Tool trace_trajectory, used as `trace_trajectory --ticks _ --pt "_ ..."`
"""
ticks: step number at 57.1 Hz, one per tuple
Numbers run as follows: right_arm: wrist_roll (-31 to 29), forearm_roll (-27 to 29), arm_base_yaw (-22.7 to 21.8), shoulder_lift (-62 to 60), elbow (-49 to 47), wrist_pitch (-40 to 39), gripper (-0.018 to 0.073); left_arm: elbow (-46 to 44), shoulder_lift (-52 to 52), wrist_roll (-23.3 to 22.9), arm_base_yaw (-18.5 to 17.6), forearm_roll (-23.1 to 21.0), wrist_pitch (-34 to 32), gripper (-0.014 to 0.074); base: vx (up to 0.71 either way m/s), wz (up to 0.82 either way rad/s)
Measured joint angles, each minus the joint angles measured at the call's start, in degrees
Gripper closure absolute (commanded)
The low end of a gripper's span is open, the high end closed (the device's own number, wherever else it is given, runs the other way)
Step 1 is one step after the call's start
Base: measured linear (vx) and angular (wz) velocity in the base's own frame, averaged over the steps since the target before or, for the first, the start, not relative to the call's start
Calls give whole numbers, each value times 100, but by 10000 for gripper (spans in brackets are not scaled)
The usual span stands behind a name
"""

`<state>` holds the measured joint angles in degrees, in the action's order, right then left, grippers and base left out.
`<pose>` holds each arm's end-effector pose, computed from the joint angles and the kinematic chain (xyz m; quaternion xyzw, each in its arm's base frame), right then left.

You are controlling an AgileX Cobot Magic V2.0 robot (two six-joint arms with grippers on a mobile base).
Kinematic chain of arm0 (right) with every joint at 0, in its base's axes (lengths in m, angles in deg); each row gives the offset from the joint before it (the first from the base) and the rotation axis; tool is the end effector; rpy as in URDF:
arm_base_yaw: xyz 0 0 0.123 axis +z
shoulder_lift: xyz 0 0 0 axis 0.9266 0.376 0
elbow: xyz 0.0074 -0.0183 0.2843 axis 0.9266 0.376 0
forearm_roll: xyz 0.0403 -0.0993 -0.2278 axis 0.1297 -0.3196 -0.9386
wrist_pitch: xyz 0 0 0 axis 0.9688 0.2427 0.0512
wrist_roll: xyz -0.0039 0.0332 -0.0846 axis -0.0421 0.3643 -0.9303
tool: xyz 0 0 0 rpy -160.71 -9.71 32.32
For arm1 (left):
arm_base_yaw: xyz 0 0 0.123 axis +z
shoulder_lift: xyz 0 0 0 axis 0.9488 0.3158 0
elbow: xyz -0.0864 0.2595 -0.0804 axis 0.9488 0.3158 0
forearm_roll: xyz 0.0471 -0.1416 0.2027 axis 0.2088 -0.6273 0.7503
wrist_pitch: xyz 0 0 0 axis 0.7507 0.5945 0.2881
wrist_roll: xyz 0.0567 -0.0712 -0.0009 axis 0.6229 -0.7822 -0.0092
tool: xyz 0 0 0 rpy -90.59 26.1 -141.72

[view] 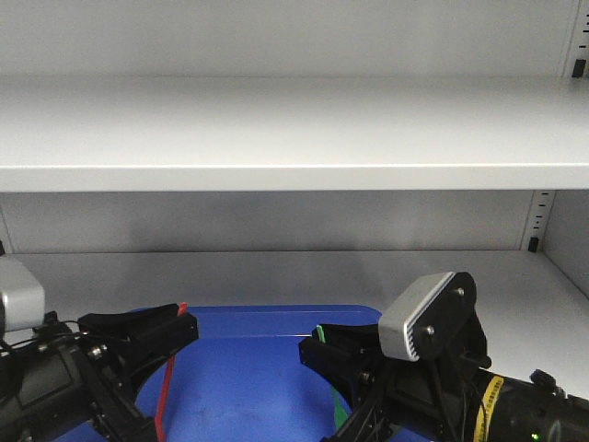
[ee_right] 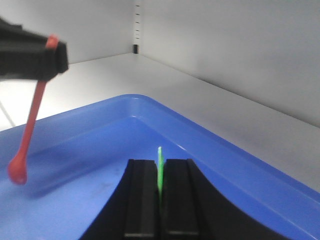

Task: Sort red and green spoons into left cabinet
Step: 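Lower both spoons into the blue tray, then open left gripper to release red spoon and withdraw it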

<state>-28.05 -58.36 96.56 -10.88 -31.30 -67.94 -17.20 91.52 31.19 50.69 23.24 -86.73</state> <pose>0.2329 0.1626 0.2946 -0.3194 0.6908 0.2653 0.5920 0.2145 -0.1238 0.3076 0.2432 0.6722 -0.3112 0.6263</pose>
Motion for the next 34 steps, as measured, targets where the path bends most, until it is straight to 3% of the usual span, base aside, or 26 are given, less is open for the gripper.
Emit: trace_trajectory --ticks 9,18,26,34 --pt "-37 187 0 0 0 49 342 -17 78 0 0 0 0 158 0 0" --pt "-49 199 0 0 0 212 67 -17 78 0 0 0 0 -22 0 0" --pt "-49 217 0 0 0 456 -124 -17 78 0 0 0 0 -45 0 0" --pt "-49 233 0 0 0 530 -169 -17 78 0 0 0 0 -16 0 0"
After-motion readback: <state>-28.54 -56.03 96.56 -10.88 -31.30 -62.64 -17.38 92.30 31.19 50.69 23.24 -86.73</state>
